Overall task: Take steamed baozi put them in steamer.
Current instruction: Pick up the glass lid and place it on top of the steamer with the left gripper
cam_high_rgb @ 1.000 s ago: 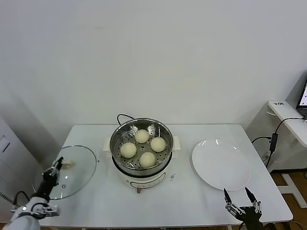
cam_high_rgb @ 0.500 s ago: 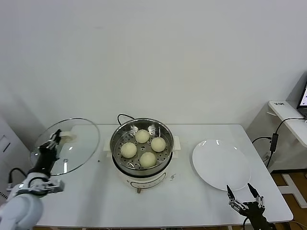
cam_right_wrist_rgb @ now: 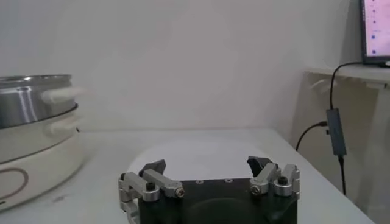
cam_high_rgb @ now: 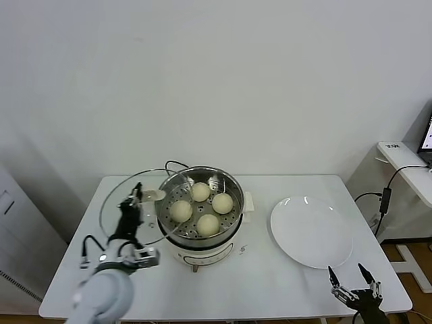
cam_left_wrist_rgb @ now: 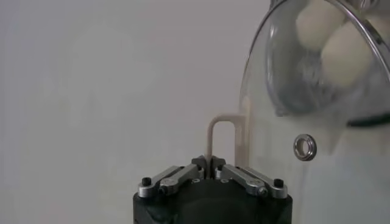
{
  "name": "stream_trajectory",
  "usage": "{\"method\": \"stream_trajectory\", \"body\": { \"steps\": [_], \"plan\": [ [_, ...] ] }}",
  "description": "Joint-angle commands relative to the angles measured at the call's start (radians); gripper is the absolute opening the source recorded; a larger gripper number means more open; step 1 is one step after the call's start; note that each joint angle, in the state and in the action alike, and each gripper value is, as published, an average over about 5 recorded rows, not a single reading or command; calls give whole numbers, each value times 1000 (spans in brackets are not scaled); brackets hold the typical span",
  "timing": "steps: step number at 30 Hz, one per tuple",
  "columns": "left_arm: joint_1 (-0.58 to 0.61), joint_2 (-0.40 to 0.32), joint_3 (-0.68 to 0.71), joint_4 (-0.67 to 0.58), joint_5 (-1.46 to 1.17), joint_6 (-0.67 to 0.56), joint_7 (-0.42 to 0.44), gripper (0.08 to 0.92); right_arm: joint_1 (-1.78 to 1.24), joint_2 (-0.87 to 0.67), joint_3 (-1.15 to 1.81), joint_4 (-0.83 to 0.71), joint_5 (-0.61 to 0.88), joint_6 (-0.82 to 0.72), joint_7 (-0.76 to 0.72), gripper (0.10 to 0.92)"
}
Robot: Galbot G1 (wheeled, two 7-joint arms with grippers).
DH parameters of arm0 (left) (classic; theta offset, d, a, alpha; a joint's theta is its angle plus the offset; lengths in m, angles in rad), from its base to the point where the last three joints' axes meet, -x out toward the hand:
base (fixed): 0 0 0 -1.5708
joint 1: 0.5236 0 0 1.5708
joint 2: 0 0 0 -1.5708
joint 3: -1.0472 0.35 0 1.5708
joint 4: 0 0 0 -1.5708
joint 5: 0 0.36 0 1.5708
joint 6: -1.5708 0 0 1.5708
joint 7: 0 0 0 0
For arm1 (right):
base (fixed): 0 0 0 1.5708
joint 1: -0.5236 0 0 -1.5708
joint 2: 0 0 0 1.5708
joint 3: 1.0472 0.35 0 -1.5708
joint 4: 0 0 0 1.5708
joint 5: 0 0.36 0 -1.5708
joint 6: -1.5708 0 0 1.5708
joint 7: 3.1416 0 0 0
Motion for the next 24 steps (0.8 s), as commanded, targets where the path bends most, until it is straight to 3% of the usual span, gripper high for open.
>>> {"method": "stream_trajectory", "body": {
  "steps": [1, 10, 24],
  "plan": [
    [-239, -193, 323, 117, 199, 195, 66, 107, -3, 8, 22, -17, -16, -3, -13, 823],
    [-279, -282, 382, 192, 282, 205, 93, 107, -18, 12, 35, -28, -10, 9, -20, 823],
    [-283, -293, 369, 296, 338, 183, 100, 107, -23, 16, 43, -50, 2, 30, -33, 823]
  ]
}}
